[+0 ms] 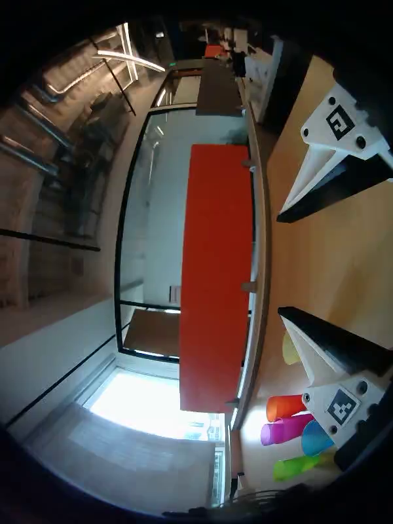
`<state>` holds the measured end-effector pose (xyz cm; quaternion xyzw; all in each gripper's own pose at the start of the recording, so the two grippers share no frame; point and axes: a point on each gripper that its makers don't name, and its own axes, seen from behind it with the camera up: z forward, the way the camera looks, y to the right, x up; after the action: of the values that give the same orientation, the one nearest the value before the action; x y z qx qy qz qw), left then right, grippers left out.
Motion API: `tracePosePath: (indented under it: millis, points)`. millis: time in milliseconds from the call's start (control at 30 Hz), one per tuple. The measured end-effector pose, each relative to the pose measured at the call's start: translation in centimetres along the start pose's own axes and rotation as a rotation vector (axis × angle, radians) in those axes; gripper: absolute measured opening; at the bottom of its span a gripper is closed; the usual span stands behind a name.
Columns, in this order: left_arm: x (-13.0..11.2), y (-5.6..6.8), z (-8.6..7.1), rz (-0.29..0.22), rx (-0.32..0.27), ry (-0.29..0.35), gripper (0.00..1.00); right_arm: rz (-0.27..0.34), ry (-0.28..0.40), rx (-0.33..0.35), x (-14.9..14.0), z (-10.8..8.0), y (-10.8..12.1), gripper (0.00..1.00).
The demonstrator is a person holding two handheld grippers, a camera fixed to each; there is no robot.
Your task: Pour water
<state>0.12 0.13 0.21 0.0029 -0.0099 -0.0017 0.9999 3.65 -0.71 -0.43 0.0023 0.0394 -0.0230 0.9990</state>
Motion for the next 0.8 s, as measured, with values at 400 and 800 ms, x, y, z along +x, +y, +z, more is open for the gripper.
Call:
tracePosePath:
  millis: [400,800]
  points:
    - [0.0,0.0,0.1,0.0,0.0,0.0,0.84,0.013,-0.037,0.001,-2.2,0.4,-0.2,0.99]
    - [0.0,0.0,0.1,0.0,0.0,0.0,0.84,0.018,-0.069,-0.003,-3.6,0.6,0.0,0.99]
